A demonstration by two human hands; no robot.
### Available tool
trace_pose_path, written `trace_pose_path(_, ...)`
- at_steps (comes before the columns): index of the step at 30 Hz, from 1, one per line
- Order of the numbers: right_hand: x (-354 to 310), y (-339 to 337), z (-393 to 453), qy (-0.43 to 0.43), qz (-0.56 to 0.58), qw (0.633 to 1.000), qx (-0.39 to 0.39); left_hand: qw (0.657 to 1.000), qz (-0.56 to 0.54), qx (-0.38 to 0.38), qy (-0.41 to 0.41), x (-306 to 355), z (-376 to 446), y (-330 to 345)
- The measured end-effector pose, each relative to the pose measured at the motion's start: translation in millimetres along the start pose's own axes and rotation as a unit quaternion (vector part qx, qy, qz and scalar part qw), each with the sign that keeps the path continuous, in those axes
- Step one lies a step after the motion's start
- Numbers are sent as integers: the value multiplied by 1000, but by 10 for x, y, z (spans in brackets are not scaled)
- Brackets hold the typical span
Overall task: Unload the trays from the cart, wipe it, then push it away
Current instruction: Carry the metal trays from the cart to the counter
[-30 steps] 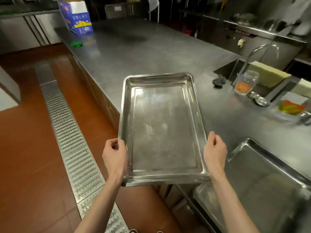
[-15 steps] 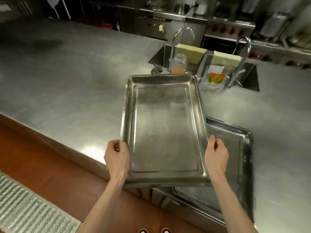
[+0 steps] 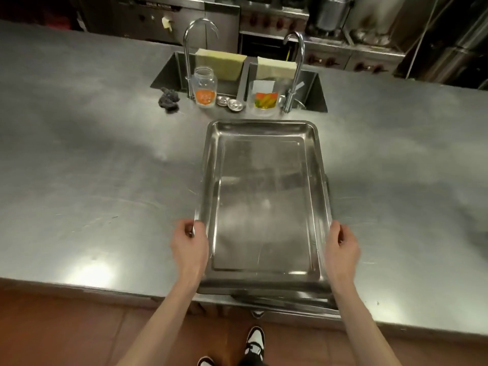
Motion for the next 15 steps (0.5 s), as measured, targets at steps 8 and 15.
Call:
trace_pose_path(8,562,-281,338,57,-32,997,29,998,47,-39,21,-215,-299,587)
trace_pose_path(15,948,-360,494,83,-24,996,21,994,99,-34,29,-387,-398,878)
Point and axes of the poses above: each hand's wrist, its own z-axis towards the middle knuckle, its own y-axis out of the palm, x = y × z, the point moved 3 cm from there along z, towards the middle knuckle, and after that the axes turned 6 degrees about x, right-handed, at the moved point
